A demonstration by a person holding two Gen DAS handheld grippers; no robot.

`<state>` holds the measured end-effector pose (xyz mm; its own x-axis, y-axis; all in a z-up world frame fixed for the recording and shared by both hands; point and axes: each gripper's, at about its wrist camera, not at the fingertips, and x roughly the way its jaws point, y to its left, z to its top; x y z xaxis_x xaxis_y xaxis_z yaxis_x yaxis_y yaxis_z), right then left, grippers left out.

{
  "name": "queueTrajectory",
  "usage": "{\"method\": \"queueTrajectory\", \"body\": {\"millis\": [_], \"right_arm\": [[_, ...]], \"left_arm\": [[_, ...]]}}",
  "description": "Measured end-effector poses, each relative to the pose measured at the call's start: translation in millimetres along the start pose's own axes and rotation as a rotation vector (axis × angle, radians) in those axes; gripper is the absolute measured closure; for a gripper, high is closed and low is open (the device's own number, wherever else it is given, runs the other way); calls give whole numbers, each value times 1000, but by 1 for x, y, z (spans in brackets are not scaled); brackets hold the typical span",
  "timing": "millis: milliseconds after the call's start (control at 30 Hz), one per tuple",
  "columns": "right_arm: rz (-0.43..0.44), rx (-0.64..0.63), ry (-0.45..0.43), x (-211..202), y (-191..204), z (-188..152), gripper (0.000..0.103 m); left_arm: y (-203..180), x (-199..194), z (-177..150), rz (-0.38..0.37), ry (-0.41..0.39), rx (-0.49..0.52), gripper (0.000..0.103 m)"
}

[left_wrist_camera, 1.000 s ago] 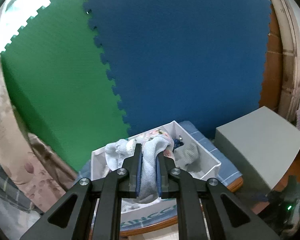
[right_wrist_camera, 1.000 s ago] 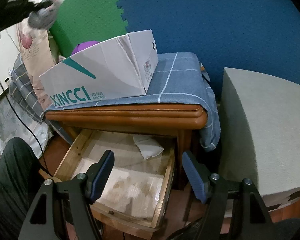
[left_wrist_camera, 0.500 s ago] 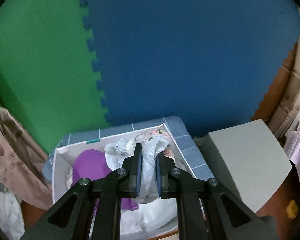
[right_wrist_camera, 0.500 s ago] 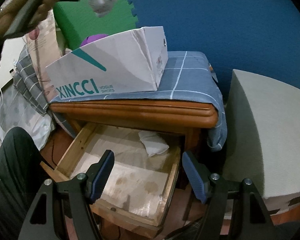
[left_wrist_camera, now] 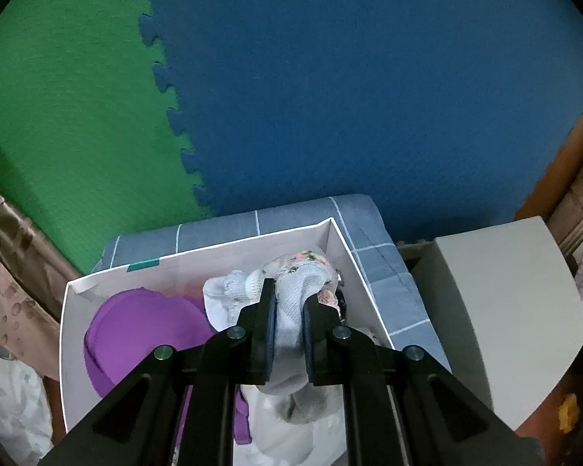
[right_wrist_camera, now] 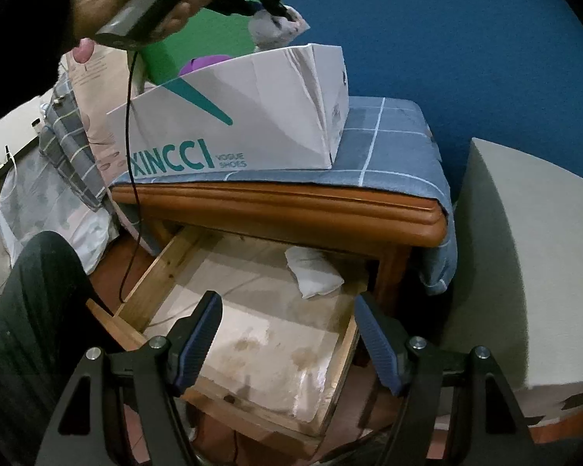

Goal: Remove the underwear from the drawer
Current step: 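Lower the white sock into the box and open the left gripper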

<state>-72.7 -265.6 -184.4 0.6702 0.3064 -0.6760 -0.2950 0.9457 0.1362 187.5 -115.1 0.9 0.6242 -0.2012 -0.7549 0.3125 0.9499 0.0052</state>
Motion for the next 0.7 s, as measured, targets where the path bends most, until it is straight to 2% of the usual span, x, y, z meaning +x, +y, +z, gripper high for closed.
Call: {"method": "queueTrajectory", "body": {"millis": [267,333,400,500,567,633,700], "right_arm": [[12,-15,10,2,5,0,31],[11,-15,13,3,6,0,31],[11,-15,12,2,6,1,31],[11,-9,16,2,5,0,31],[9,-9,20,3,5,0,31],[8,-18,24,5,8,1,31],[4,-34,28,6,11,1,31]], "left_arm": [[-3,23,7,27,14,-17,93],[-2,30,7,10,30,-54,93],[-2,33,0,-49,74,-80,92],[-9,29,-16,-38,92,-5,92],[-16,40,-27,-45,165,52,93],[-37,65,-41,-67,295,199,93],[-48,71,-45,-30,285,247,93]]}}
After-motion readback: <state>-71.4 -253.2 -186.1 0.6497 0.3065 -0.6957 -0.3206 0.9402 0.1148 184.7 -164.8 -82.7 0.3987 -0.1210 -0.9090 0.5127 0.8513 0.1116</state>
